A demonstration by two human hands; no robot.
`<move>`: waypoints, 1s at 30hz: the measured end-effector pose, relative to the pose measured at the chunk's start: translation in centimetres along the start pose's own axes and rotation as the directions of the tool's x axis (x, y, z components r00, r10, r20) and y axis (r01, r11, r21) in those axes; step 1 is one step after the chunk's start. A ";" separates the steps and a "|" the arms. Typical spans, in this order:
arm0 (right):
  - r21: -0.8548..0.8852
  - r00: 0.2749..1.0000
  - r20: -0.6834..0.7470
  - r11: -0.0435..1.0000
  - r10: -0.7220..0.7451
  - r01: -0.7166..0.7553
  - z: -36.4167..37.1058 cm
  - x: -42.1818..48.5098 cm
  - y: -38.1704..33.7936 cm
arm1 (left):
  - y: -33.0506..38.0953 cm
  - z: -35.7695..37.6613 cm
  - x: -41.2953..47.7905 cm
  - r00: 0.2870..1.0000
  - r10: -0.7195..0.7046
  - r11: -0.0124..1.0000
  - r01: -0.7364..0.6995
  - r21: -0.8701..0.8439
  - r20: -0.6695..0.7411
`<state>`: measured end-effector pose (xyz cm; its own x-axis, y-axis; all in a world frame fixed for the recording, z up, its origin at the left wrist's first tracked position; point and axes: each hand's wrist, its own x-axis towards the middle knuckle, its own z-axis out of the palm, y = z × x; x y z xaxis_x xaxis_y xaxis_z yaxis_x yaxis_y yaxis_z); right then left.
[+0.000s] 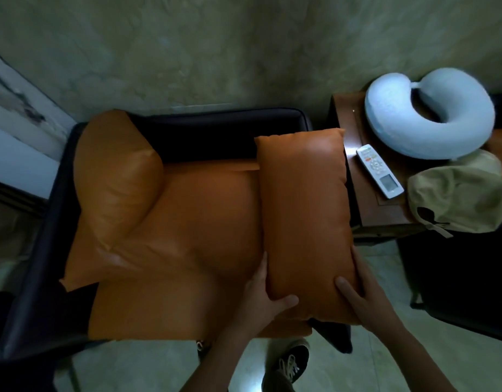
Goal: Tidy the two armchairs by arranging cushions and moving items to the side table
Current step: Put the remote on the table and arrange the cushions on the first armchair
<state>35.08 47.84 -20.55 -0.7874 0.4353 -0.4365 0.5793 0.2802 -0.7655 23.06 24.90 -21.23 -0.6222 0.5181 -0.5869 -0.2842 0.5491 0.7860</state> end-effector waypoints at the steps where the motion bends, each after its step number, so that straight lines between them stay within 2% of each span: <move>1: -0.023 0.999 -0.032 1.000 -0.005 0.004 0.1 0.1 -0.2 | -0.2 -0.5 0.1 1.000 0.022 1.000 -0.022 0.002 0.010; 3: -0.103 0.995 -0.091 0.994 -0.034 0.025 0.1 0.5 -1.7 | -0.3 -2.1 0.2 0.999 0.042 0.999 -0.043 -0.005 -0.023; 6: -0.166 0.979 -0.138 0.978 -0.150 0.127 0.2 1.3 -5.2 | 0.2 -5.2 0.5 0.979 0.059 0.998 -0.063 -0.014 -0.196; 8: -0.179 0.962 -0.138 0.961 -0.236 0.211 1.1 2.8 -8.7 | 1.6 -8.4 0.6 0.948 0.123 0.991 -0.130 -0.005 -0.293; 12: -0.135 0.924 -0.074 0.921 -0.376 0.364 6.3 5.8 -17.1 | 4.8 -17.4 -0.6 0.846 0.306 0.947 -0.318 0.047 -0.438; 15: -0.129 0.904 0.001 0.897 -0.427 0.423 12.0 6.7 -21.9 | 5.3 -24.5 -2.3 0.791 0.361 0.915 -0.402 0.024 -0.493; 20: -0.065 0.910 -0.042 0.910 -0.413 0.410 20.5 8.0 -27.5 | 4.1 -35.2 -2.4 0.757 0.397 0.909 -0.403 0.108 -0.519; 24: 0.072 0.931 -0.100 0.931 -0.350 0.358 27.1 7.7 -30.9 | 2.6 -42.6 0.0 0.806 0.353 0.936 -0.314 0.162 -0.476; 30: 0.248 0.939 -0.266 0.926 -0.216 0.283 33.3 8.5 -34.2 | 1.1 -51.1 7.7 0.867 0.391 0.902 -0.294 0.317 -0.309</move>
<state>1.56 13.48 -13.79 -0.8088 0.5759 -0.1188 0.2611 0.1707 -0.9501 -19.34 -4.07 -14.97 -0.8761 0.4608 -0.1417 0.1572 0.5508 0.8197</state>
